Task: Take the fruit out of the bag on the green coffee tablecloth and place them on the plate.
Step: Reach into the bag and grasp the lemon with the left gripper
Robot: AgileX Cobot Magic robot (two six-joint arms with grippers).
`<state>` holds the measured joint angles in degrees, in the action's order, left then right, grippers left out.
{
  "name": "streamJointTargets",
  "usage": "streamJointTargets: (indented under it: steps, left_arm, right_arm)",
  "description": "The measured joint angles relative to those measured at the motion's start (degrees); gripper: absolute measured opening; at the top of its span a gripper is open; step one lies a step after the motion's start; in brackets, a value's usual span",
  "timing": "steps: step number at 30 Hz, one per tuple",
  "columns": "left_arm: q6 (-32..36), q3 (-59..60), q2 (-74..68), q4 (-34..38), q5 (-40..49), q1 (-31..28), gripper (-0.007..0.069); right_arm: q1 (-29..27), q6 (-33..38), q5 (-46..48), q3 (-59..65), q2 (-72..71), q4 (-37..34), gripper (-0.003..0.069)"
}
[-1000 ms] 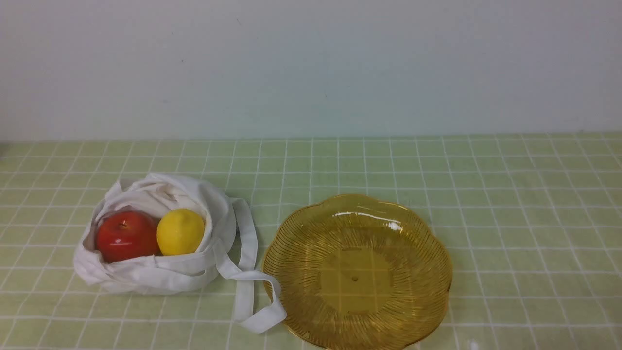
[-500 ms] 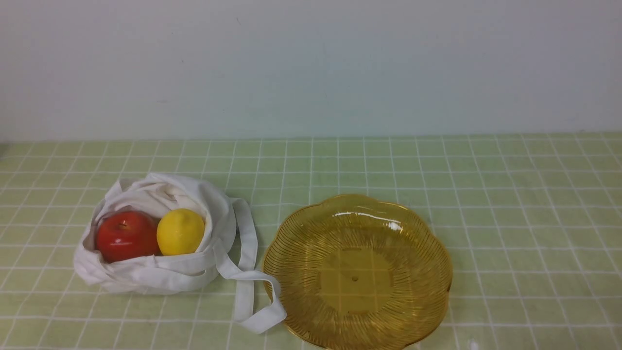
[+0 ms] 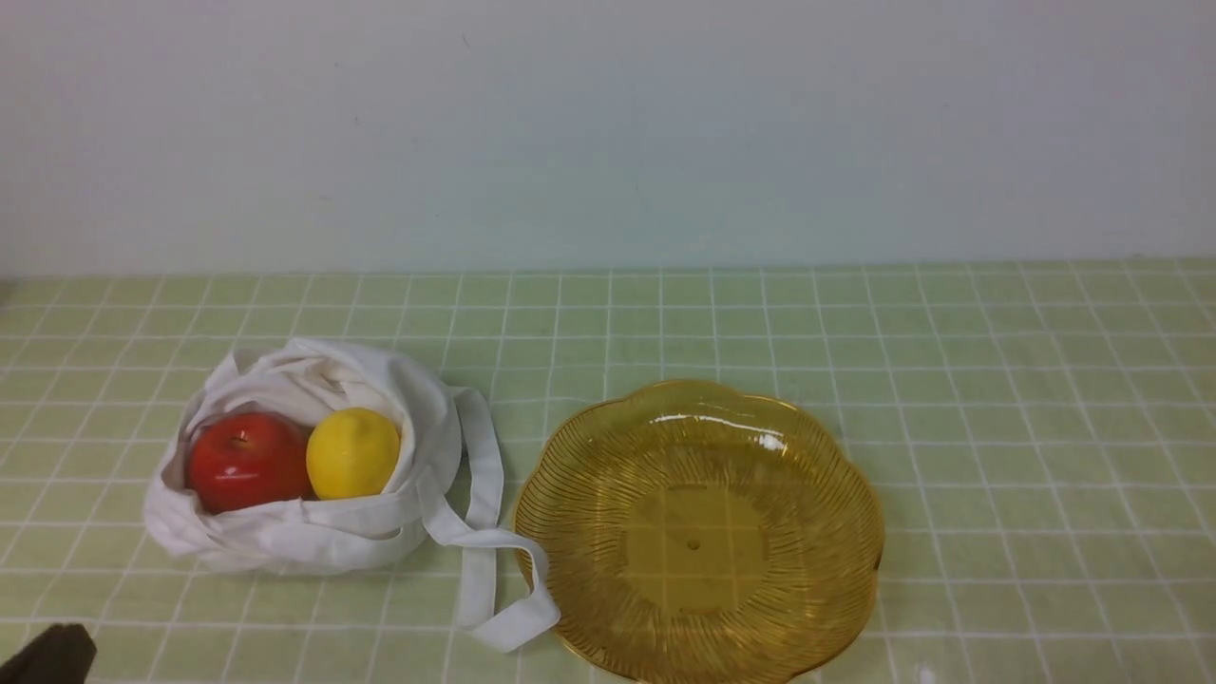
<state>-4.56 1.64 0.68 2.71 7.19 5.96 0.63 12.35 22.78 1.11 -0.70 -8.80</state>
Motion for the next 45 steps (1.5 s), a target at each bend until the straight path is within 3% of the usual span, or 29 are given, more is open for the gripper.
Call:
streamJointTargets:
  steps: [1, 12, 19, 22, 24, 25, 31, 35, 40, 45]
  left_arm:
    - [-0.2, 0.0, 0.0, 0.1, 0.0, 0.0, -0.0008]
    - [-2.6, 0.0, 0.0, 1.3, -35.4, 0.0, -0.0008]
    - [-7.0, -1.0, 0.0, 3.2, -42.0, 0.0, -0.0008]
    - [-6.7, -9.6, -0.8, 3.5, -35.8, 0.0, -0.0008]
    - [-5.8, -18.1, -4.4, 3.5, -24.9, 0.0, -0.0008]
    - [-5.8, -18.9, -4.4, 3.5, -23.5, 0.0, -0.0008]
    - [-3.8, -39.2, -25.8, 3.4, 26.5, 0.0, -0.0008]
    - [-3.2, -45.1, -40.4, 3.7, 45.4, 0.0, -0.0008]
    - [2.5, -50.3, -54.8, 6.1, 50.4, 0.0, -0.0008]
    - [11.3, -55.5, -67.0, 10.7, 46.0, 0.0, -0.0008]
  right_arm:
    - [0.0, 0.0, 0.0, 0.0, 0.0, 0.0, -0.0015]
    - [0.0, 0.0, 0.0, 0.0, 0.0, 0.0, -0.0015]
    - [0.0, -0.1, 0.0, 0.0, 0.0, 0.0, -0.0015]
    - [0.0, -0.2, 0.0, 0.0, 0.0, 0.0, -0.0015]
    - [0.0, -0.2, 0.0, 0.0, 0.0, 0.0, -0.0015]
    - [0.0, -0.2, 0.0, 0.0, 0.0, 0.0, -0.0015]
    - [0.0, -0.2, 0.0, 0.0, 0.0, 0.0, -0.0015]
    - [0.0, -0.2, 0.0, 0.0, 0.0, 0.0, -0.0015]
    - [0.0, -0.4, 0.0, 0.0, 0.0, 0.0, -0.0015]
    - [0.0, -0.4, 0.0, 0.0, 0.0, 0.0, -0.0015]
